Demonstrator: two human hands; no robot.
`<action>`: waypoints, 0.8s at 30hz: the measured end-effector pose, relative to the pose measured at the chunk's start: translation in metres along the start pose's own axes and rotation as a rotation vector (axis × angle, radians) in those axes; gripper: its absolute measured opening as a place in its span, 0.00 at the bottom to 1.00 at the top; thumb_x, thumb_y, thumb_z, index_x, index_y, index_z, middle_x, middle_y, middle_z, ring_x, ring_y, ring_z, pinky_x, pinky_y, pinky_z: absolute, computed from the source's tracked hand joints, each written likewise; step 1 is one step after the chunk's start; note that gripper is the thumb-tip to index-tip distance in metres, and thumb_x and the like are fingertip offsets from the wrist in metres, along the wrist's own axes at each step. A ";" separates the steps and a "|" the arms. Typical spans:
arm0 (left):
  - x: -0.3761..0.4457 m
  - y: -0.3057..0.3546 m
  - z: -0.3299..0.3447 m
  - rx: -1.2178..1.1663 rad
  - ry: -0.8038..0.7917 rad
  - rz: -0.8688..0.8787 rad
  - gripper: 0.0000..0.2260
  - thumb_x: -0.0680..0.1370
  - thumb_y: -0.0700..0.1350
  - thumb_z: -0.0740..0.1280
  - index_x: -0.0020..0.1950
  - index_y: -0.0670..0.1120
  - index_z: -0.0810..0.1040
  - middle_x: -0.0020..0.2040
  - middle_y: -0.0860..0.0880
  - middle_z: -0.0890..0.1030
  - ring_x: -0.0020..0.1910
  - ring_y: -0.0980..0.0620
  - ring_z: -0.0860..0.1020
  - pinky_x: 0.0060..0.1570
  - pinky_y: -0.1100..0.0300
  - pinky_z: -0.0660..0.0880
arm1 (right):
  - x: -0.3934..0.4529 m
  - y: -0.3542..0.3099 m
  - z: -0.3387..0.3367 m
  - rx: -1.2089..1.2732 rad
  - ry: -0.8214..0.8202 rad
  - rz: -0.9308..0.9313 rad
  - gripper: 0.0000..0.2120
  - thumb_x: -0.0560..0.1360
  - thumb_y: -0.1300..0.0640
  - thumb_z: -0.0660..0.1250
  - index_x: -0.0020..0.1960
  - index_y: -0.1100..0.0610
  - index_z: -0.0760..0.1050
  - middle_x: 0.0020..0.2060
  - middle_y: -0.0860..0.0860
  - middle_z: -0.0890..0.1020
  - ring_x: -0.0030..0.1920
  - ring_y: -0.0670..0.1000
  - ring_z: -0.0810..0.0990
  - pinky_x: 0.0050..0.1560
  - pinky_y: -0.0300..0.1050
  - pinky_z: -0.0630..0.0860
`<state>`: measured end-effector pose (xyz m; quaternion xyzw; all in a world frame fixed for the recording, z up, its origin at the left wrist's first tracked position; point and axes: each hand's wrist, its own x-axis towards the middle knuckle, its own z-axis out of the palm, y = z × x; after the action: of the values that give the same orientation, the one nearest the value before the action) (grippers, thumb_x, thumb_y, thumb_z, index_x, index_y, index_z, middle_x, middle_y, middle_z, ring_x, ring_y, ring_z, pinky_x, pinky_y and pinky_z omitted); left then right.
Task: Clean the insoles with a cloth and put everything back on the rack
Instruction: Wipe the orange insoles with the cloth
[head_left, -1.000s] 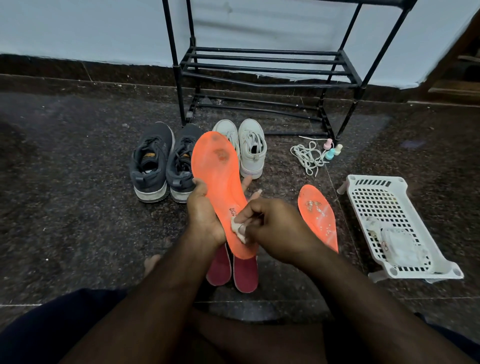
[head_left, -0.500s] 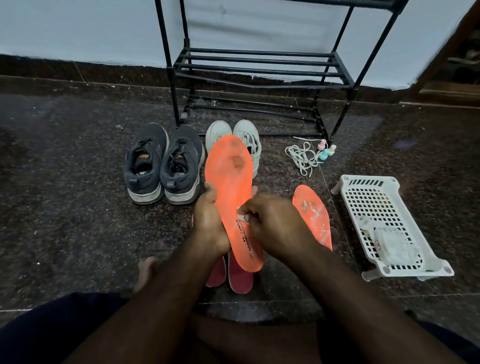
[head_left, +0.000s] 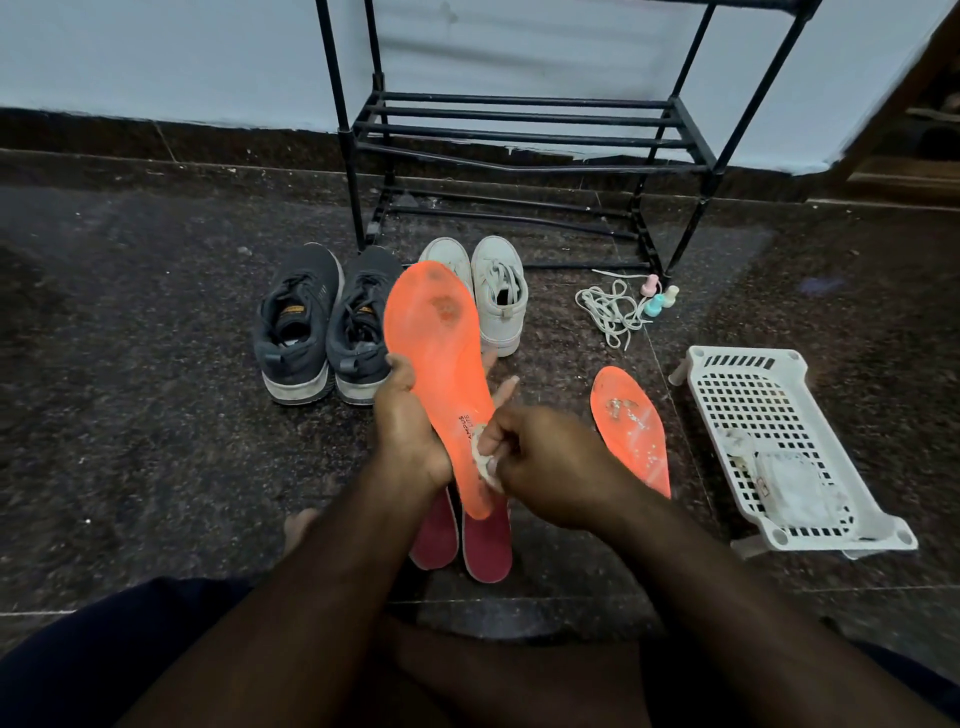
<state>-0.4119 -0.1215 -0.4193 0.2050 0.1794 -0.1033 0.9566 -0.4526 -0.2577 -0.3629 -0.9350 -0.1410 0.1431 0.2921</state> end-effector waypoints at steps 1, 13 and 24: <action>-0.001 0.003 0.000 -0.032 -0.007 0.034 0.32 0.82 0.66 0.50 0.69 0.43 0.75 0.67 0.40 0.79 0.67 0.40 0.77 0.62 0.34 0.70 | -0.002 -0.002 0.003 0.053 -0.028 0.011 0.08 0.71 0.63 0.67 0.44 0.51 0.79 0.39 0.45 0.84 0.40 0.42 0.80 0.43 0.39 0.75; -0.008 -0.009 0.005 0.166 -0.089 -0.110 0.21 0.77 0.49 0.59 0.63 0.37 0.79 0.54 0.36 0.83 0.53 0.37 0.80 0.69 0.39 0.67 | 0.016 0.015 -0.025 0.158 0.484 -0.145 0.13 0.73 0.68 0.66 0.50 0.53 0.81 0.46 0.44 0.80 0.49 0.41 0.77 0.50 0.36 0.72; -0.015 -0.019 0.009 0.224 -0.155 -0.263 0.31 0.81 0.64 0.53 0.50 0.42 0.86 0.45 0.42 0.84 0.45 0.45 0.84 0.53 0.50 0.81 | 0.027 0.020 -0.006 -0.059 0.382 -0.290 0.07 0.71 0.62 0.71 0.49 0.58 0.83 0.46 0.52 0.81 0.49 0.52 0.80 0.53 0.47 0.74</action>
<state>-0.4274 -0.1404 -0.4122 0.2762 0.1177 -0.2624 0.9171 -0.4219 -0.2673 -0.3749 -0.9232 -0.2201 -0.0843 0.3034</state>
